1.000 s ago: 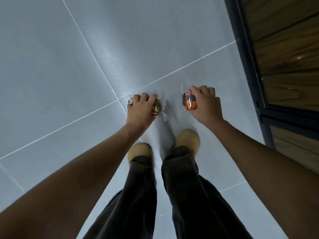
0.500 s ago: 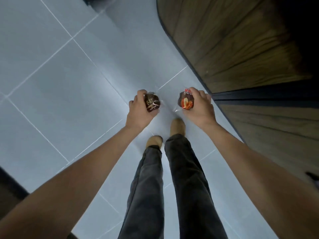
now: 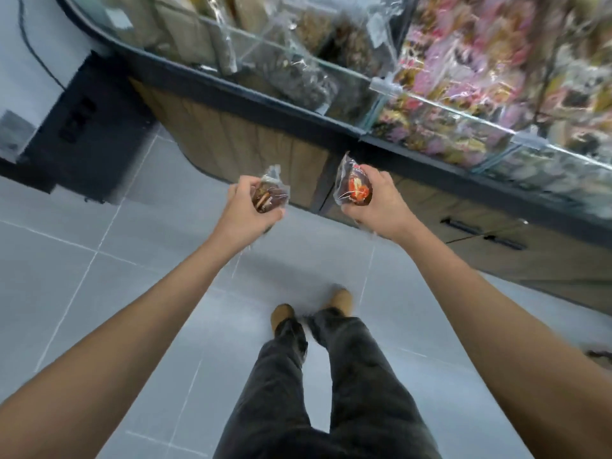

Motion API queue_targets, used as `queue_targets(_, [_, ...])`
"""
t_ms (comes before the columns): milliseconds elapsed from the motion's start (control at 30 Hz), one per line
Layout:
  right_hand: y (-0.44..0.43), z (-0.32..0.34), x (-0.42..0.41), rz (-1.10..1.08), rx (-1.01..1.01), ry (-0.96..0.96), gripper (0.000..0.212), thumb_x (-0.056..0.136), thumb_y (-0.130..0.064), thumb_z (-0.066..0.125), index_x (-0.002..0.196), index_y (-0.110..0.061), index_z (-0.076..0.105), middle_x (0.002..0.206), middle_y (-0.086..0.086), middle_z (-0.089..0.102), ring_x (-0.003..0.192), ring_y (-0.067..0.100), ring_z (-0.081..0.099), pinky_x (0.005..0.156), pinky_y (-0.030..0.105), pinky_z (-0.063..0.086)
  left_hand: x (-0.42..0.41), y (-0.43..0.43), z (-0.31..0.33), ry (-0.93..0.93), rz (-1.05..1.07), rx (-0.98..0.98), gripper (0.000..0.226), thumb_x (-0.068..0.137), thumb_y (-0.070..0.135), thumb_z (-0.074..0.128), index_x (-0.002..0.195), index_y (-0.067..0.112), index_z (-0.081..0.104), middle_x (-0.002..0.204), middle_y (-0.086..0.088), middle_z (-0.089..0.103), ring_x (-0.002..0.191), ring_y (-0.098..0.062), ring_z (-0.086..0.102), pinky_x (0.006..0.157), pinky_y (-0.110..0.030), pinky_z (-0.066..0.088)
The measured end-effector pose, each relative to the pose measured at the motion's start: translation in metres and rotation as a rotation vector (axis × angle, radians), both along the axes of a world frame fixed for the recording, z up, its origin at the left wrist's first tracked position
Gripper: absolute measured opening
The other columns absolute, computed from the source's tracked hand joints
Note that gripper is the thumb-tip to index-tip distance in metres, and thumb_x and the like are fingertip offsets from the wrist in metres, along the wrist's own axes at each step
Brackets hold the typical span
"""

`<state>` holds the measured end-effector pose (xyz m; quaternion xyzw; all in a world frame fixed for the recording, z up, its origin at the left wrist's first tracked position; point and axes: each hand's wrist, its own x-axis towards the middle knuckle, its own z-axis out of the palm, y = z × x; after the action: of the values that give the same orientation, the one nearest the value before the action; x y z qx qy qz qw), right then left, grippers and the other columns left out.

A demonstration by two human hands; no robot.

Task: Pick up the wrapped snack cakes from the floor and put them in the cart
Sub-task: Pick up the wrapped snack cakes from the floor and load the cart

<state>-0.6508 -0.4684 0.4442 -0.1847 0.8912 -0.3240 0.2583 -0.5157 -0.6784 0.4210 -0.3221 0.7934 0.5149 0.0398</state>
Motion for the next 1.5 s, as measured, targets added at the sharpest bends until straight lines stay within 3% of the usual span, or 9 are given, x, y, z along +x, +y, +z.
queue_targets(100, [0.055,0.040,0.006,-0.085,-0.034,0.004,0.072,0.074,-0.028,0.077,0.134,-0.027,0.038,0.113,-0.004,0.041,0.101,0.012,0.045,0.088,0.024,0.037,-0.026,0.041,0.036,0.070,-0.156,-0.048,0.053,0.070,0.031,0.078,0.109,0.030,0.041,0.117,-0.007,0.054,0.101,-0.017,0.058,0.091,-0.033,0.048])
queue_targets(233, [0.139,0.077,0.024,-0.269,-0.144,-0.069,0.066,0.077,-0.021,0.076,0.131,-0.027,0.038,0.118,-0.002,0.052,0.101,0.011,0.054,0.080,0.018,0.044,-0.050,0.106,0.076,0.136,-0.268,-0.087,0.053,0.074,0.037,0.075,0.111,0.035,0.037,0.105,0.011,0.054,0.092,-0.004,0.055,0.071,-0.014,0.039])
queue_targets(400, [0.248,0.107,0.055,-0.460,-0.221,-0.053,0.064,0.078,-0.024,0.075,0.130,-0.028,0.037,0.116,-0.004,0.055,0.102,0.012,0.057,0.083,0.025,0.051,-0.074,0.206,0.118,0.152,-0.476,-0.091,0.056,0.077,0.041,0.072,0.113,0.036,0.030,0.102,0.011,0.050,0.087,-0.004,0.054,0.071,-0.024,0.040])
queue_targets(567, [0.371,0.129,0.105,-0.597,-0.217,0.013,0.061,0.077,-0.032,0.076,0.122,-0.034,0.036,0.107,-0.013,0.052,0.091,0.005,0.057,0.069,0.013,0.047,-0.072,0.342,0.154,0.213,-0.664,-0.054,0.055,0.079,0.044,0.069,0.112,0.038,0.026,0.095,0.024,0.043,0.082,0.003,0.050,0.060,-0.016,0.038])
queue_targets(1000, [0.662,0.166,0.255,-0.955,-0.226,0.145,0.045,0.077,-0.031,0.072,0.115,-0.024,0.049,0.097,-0.010,0.059,0.088,0.006,0.058,0.063,0.019,0.045,0.017,0.681,0.184,0.300,-0.955,0.043,0.057,0.083,0.036,0.068,0.121,0.028,0.026,0.126,-0.006,0.046,0.104,-0.018,0.054,0.072,-0.021,0.045])
queue_targets(1133, [0.721,0.165,0.286,-1.043,-0.236,0.160,0.040,0.076,-0.033,0.072,0.110,-0.028,0.051,0.094,-0.010,0.060,0.085,0.004,0.059,0.065,0.020,0.046,0.033,0.753,0.183,0.305,-1.082,0.056,0.057,0.082,0.036,0.069,0.117,0.029,0.025,0.126,-0.006,0.044,0.105,-0.017,0.054,0.067,-0.016,0.042])
queue_targets(1233, [0.766,0.160,0.304,-1.119,-0.259,0.164,0.036,0.076,-0.030,0.071,0.107,-0.027,0.054,0.090,-0.012,0.061,0.081,0.003,0.060,0.067,0.020,0.049,0.039,0.804,0.176,0.307,-1.155,0.061,0.057,0.081,0.038,0.069,0.116,0.031,0.025,0.123,-0.003,0.044,0.105,-0.015,0.054,0.076,-0.021,0.045])
queue_targets(1433, [0.868,0.150,0.322,-1.224,-0.221,0.161,0.032,0.078,-0.028,0.071,0.104,-0.025,0.054,0.084,-0.012,0.058,0.072,0.001,0.056,0.050,0.009,0.042,0.035,0.923,0.157,0.277,-1.240,0.072,0.055,0.081,0.039,0.069,0.115,0.031,0.025,0.116,0.000,0.043,0.095,-0.009,0.053,0.073,-0.022,0.045])
queue_targets(1500, [0.908,0.150,0.325,-1.261,-0.201,0.158,0.032,0.078,-0.028,0.071,0.105,-0.026,0.053,0.086,-0.012,0.058,0.075,0.004,0.057,0.058,0.014,0.046,0.031,0.970,0.154,0.277,-1.271,0.088,0.054,0.081,0.038,0.069,0.114,0.030,0.027,0.112,0.001,0.044,0.096,-0.011,0.054,0.079,-0.027,0.048])
